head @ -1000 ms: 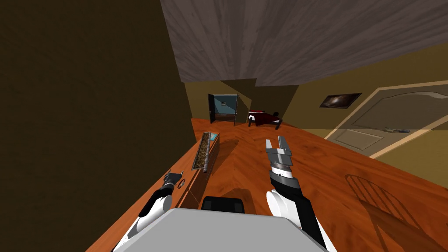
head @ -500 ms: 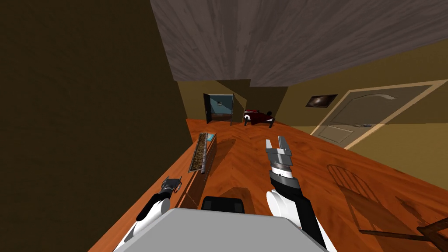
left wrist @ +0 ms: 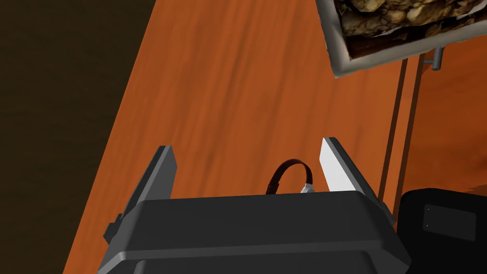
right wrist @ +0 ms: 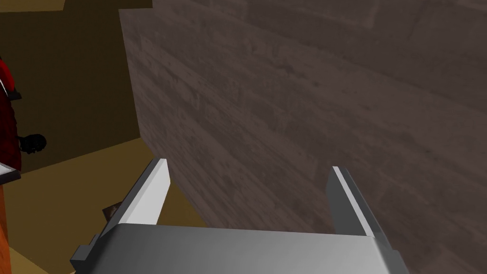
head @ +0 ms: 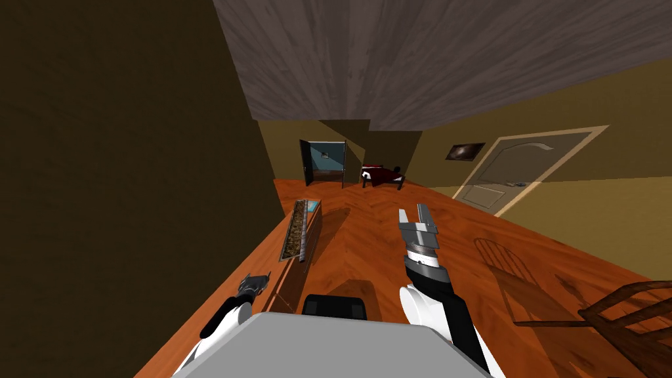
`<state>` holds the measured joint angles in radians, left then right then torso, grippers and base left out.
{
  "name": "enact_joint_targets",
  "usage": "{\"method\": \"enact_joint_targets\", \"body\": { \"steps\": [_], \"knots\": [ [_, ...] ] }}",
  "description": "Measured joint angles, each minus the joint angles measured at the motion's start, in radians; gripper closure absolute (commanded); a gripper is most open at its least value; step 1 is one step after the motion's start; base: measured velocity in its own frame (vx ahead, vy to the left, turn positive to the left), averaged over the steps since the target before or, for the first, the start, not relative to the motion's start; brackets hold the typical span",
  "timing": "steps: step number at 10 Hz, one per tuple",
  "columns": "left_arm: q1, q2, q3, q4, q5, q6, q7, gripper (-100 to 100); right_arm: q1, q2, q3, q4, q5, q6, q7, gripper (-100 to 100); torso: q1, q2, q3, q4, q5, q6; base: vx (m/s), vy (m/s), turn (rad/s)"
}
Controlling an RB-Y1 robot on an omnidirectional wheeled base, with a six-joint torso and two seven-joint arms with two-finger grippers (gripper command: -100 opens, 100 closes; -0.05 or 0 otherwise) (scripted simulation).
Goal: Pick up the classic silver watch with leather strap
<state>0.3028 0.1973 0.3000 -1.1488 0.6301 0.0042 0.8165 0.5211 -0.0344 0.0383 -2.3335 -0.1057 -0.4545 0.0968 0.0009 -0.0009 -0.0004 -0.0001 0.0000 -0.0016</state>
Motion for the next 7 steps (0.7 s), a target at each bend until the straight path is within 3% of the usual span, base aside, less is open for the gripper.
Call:
{"method": "enact_joint_targets", "body": {
  "steps": [3,5,7],
  "knots": [
    [-0.023,0.017,0.006,0.097,0.039,0.027,0.056,-100,0.0,0.0,0.0,0.0,0.0,0.0,0.0,0,0.001,0.001,0.0,0.0,0.0,0.0,-0.015,0.019,-0.202],
    [-0.027,0.005,0.034,0.127,0.047,0.065,0.081,-100,0.0,0.0,0.0,0.0,0.0,0.0,0.0,0,0.0,0.0,0.0,0.0,0.0,0.0,-0.013,0.013,-0.093],
    [-0.035,0.028,0.018,0.188,0.082,0.073,0.117,-100,0.0,0.0,0.0,0.0,0.0,0.0,0.0,0,0.0,0.0,0.0,0.0,0.0,0.0,-0.008,0.009,-0.102]
  ]
}}
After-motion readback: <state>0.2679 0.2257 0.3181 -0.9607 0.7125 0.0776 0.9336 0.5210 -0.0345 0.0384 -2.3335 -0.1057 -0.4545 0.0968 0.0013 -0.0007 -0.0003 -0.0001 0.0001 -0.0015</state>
